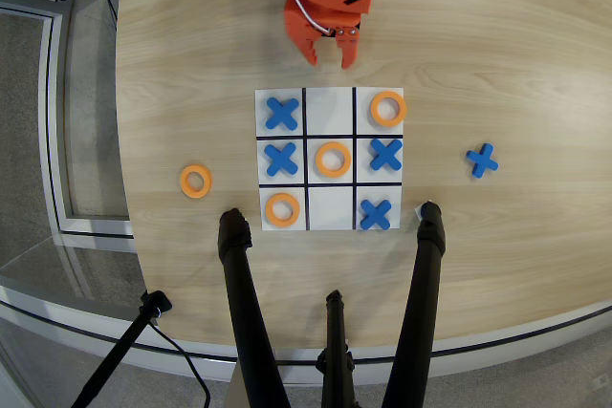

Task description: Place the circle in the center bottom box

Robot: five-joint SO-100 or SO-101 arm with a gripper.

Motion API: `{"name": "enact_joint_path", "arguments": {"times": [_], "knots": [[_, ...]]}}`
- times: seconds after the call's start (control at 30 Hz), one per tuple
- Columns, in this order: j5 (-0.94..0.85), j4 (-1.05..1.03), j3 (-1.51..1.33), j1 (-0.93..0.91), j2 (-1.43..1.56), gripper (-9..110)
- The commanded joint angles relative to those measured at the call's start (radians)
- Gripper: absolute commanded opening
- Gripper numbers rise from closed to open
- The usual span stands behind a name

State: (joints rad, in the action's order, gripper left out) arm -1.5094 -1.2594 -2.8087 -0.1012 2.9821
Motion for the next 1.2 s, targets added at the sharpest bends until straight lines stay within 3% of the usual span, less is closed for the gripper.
{"name": "enact_joint_path", "arguments": {"times": [0.0, 0.3, 0.5, 0.8, 1.17], "knots": [[0.031, 0.015, 0.407, -0.092, -0.365, 22], [0.037, 0.104, 1.147, -0.324, -1.178, 22], [0.029, 0.118, 1.482, -0.411, -1.552, 22], [0.035, 0.158, 1.738, -0.445, -1.902, 22], [0.037, 0.219, 1.798, -0.437, -2.052, 22]]}}
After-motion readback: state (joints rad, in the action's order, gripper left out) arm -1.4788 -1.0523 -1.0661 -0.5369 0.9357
